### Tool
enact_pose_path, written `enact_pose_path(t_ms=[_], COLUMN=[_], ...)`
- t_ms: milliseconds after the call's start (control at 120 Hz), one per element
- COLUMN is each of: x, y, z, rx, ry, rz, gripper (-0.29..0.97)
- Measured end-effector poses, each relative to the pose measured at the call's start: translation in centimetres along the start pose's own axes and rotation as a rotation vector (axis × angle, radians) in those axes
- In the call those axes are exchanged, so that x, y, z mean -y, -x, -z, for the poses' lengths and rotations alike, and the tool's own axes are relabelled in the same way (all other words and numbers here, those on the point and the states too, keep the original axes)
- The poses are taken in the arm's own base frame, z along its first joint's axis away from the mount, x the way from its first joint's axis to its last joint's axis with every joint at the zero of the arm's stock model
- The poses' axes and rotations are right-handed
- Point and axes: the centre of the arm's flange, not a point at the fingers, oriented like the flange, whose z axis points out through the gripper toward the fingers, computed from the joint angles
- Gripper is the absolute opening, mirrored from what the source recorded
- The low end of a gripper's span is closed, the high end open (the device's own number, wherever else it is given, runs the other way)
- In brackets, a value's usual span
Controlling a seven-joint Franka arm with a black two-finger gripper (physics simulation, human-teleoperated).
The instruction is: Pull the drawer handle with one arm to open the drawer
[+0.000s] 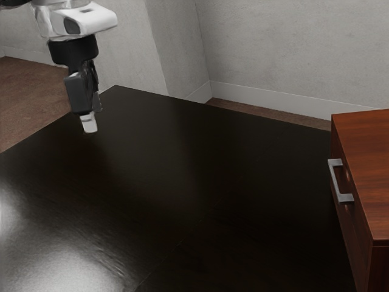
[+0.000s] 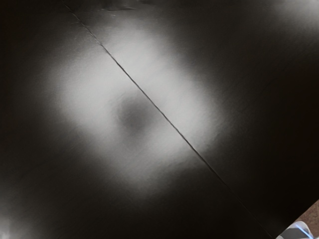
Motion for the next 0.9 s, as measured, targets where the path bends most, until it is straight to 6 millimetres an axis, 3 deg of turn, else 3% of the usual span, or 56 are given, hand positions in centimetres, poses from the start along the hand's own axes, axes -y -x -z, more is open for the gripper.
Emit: enact_pose_path(t_ms=[183,225,283,317,417,492,558,675,733,825,858,900], x=[1.7,2.3,0.2,-0.1,2.7,2.7,0.0,-9.0,-12.6,-16.9,-17.7,-17.1], y=[-1.1,0.4,4.7,6.1,4.4,2.4,-1.2,-7.8,-9.2,-11.0,-11.5,-12.0], z=[1.9,2.9,6.7,7.6,6.0,5.3,4.9,4.5,3.9,0.5,-0.7,-1.8], rx=[-0.147,-0.177,-0.224,-0.232,-0.202,-0.189,-0.175,-0.158,-0.142,-0.104,-0.097,-0.094], ry=[-0.144,-0.179,-0.293,-0.33,-0.332,-0.34,-0.348,-0.373,-0.368,-0.333,-0.334,-0.349], rz=[-0.34,-0.384,-0.447,-0.49,-0.661,-0.822,-1.02,-1.411,-1.562,-1.759,-1.811,-1.842], gripper=[0.68,0.68,0.68,0.68,0.68,0.68,0.68,0.68,0.68,0.68,0.68,0.68])
